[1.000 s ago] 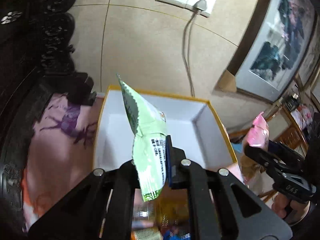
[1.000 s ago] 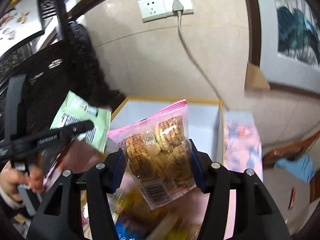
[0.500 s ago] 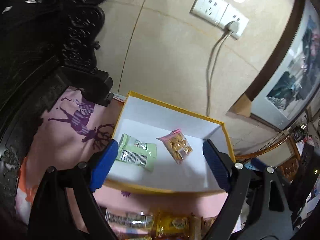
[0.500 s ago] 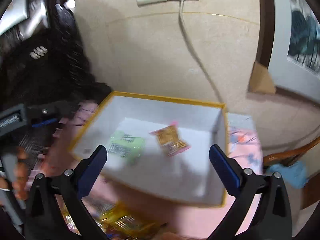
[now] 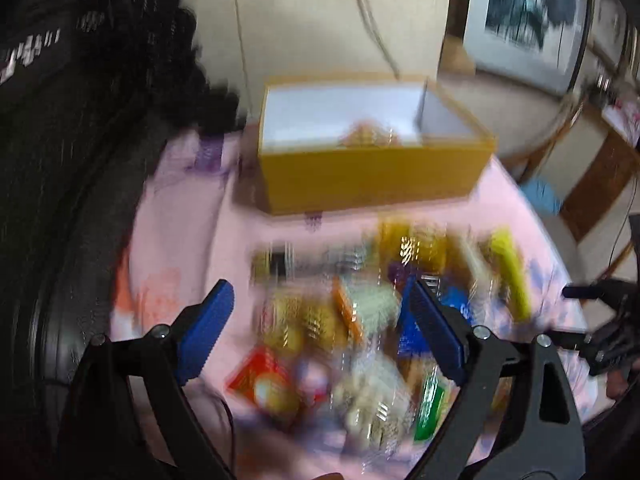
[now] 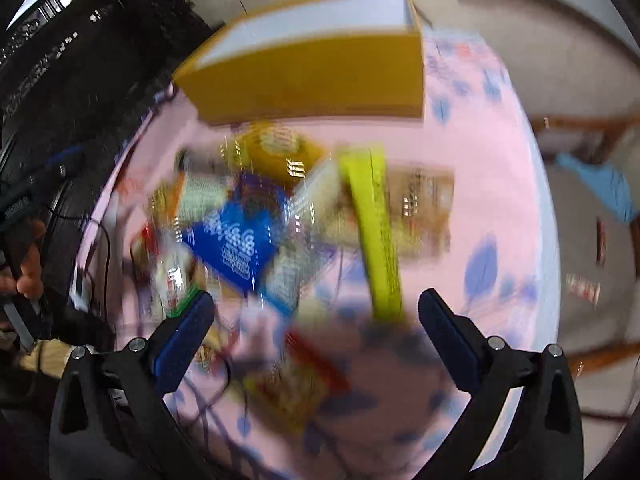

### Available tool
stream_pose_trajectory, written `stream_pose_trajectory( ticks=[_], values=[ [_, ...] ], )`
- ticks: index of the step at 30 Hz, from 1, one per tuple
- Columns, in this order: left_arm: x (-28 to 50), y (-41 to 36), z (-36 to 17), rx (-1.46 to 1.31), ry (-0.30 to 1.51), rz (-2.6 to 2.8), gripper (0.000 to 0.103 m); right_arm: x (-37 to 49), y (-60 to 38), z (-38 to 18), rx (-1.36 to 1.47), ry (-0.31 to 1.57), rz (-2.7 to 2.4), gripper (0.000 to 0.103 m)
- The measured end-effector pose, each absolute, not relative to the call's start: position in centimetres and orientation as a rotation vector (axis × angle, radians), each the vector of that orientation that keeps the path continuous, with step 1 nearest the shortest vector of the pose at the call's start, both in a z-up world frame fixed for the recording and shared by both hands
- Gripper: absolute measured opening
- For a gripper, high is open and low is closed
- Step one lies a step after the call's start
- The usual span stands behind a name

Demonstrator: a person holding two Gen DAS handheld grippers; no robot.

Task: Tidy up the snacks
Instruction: 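Grasp the clear bag of white round snacks with left gripper while right grasps red-yellow snack bag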

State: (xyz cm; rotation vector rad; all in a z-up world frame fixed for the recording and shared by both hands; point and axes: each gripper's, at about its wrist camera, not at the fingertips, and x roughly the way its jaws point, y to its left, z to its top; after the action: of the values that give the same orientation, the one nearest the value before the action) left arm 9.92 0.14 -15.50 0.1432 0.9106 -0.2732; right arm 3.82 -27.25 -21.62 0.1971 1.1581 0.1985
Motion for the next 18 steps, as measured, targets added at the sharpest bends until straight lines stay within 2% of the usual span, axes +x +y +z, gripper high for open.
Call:
stream_pose_trajectory(
  ticks=[2,4,11,14,15,16,18],
  values=[
    [8.5,1.2,-17.0,0.106,0.969,-0.250,0.091,2.9,-27.1,-23.2,0.199,1.198,0.174,0.097],
    [7.5,2.2,-17.9,0.061,1.008,-0.232,0.091,2.7,-26.8,-24.1,0.222,1.236,0.165,0.084],
    [7.1,3.3,-17.5,0.055,1.007,-0.188,0.091,3.0,-24.1,-26.9,0.231,1.322,0.182,0.083],
    [7.2,3.6,-18.1,0.051,1.029,-0.197,0.091,2.8,-22.2,-27.3,0.070,1.311,0.155,0.069],
    [7.2,3.7,-18.5,0.053,1.042,-0.192,0.091,2.8,-22.1,-27.2,0.057,1.305,0.150,0.060],
    [7.3,3.8,-18.9,0.048,1.056,-0.195,0.091,2.9,-22.4,-27.0,0.077,1.296,0.152,0.044],
    [7.4,4.0,-20.1,0.001,1.113,-0.224,0.091,2.9,-22.8,-26.8,0.081,1.290,0.122,0.042]
  ],
)
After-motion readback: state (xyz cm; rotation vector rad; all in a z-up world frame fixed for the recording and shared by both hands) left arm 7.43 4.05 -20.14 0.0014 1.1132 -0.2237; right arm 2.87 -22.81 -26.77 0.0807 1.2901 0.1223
